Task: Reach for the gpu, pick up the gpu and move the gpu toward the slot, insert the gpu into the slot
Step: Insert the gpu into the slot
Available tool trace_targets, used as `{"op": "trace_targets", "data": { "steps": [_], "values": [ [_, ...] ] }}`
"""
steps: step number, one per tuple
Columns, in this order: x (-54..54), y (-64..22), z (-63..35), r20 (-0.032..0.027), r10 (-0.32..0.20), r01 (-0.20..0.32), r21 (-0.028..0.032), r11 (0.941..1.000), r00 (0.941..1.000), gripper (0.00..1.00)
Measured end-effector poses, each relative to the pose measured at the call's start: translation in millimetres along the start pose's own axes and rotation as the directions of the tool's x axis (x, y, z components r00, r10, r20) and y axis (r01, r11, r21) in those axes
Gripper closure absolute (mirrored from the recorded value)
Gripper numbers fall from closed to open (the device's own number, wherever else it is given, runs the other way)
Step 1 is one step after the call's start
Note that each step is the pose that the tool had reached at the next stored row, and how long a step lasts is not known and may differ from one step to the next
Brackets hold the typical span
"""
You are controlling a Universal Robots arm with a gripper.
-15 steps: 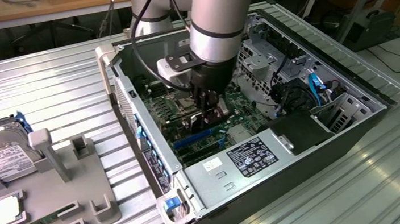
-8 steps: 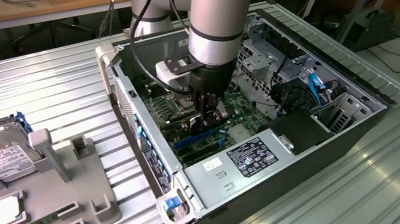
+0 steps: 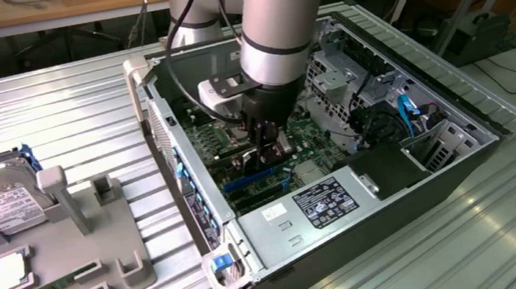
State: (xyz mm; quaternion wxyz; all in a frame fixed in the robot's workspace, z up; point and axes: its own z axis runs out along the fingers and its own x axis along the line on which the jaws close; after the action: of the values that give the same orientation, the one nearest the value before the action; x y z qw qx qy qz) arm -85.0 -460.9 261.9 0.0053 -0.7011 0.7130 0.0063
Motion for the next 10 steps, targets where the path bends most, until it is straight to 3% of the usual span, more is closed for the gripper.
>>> {"op": "trace_targets", "data": {
  "steps": [10],
  "values": [
    [-3.1, 2.0, 6.7, 0.0000, 0.001, -0.001, -0.0010, 1.0000, 1.0000, 0.73]
  ]
}}
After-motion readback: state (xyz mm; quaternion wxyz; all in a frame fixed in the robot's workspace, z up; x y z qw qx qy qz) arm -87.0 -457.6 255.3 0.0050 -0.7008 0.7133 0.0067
